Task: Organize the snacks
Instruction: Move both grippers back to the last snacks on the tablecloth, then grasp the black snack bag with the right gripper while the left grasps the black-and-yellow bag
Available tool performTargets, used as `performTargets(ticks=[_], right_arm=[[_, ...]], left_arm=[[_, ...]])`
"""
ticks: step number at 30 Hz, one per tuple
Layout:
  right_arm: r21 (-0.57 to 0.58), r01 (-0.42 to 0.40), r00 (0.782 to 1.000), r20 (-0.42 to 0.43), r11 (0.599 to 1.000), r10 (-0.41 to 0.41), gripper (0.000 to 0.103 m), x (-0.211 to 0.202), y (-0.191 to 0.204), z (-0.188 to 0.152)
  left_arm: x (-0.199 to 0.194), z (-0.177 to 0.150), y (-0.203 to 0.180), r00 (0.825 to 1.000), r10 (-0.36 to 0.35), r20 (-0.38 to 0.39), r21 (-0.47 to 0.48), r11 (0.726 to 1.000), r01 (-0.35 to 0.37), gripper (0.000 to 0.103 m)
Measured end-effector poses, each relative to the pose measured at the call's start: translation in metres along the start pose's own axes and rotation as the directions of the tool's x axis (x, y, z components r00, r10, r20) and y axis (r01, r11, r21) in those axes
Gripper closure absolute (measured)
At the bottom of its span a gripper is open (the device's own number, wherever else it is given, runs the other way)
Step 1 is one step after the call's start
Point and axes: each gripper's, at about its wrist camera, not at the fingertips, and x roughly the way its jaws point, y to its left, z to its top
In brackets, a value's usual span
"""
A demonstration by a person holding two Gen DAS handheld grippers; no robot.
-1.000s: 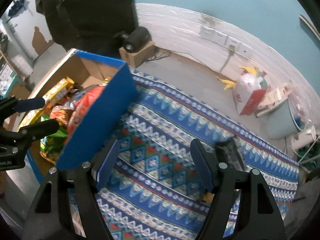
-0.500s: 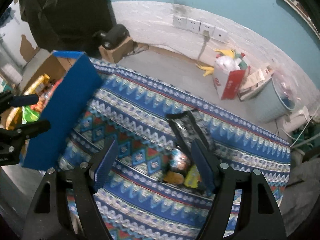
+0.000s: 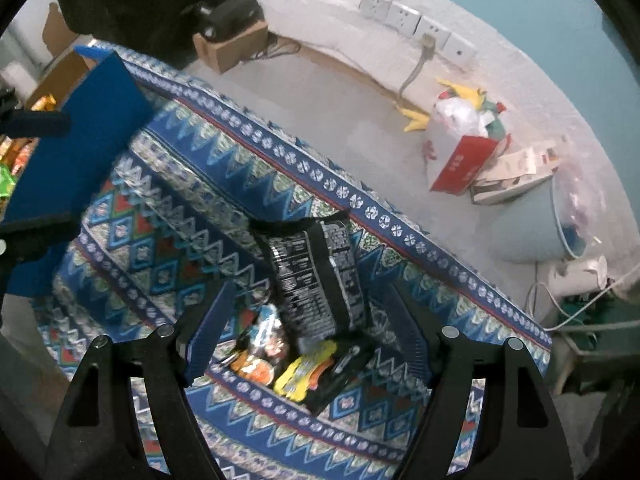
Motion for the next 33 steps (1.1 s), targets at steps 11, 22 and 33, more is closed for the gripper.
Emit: performTargets(ticks=[11, 22, 33], right_arm=[[0.03, -0.036, 0.997, -0.063, 0.999, 0.038, 0.027, 0.057, -0.015, -0.005], [0.09, -0.066, 0.997, -0.036, 0.994, 0.069, 0.038, 0.075, -0.024, -0.011], [0.27, 0.032, 0.999, -0.022, 0.962, -0.027, 0.043, 0.044, -0.06, -0.051]], left_arm=[[0.053, -0.001, -0.005, 0.996, -0.038, -0.079, 0.026, 0.999, 0.04, 0.027], [0.069, 0.001, -0.014, 0.991, -0.073, -0.115, -0.013, 0.997, 0.072, 0.027], [0.072, 0.005, -0.036, 0.987, -0.102, -0.127, -0.032, 0.995, 0.098, 0.027]])
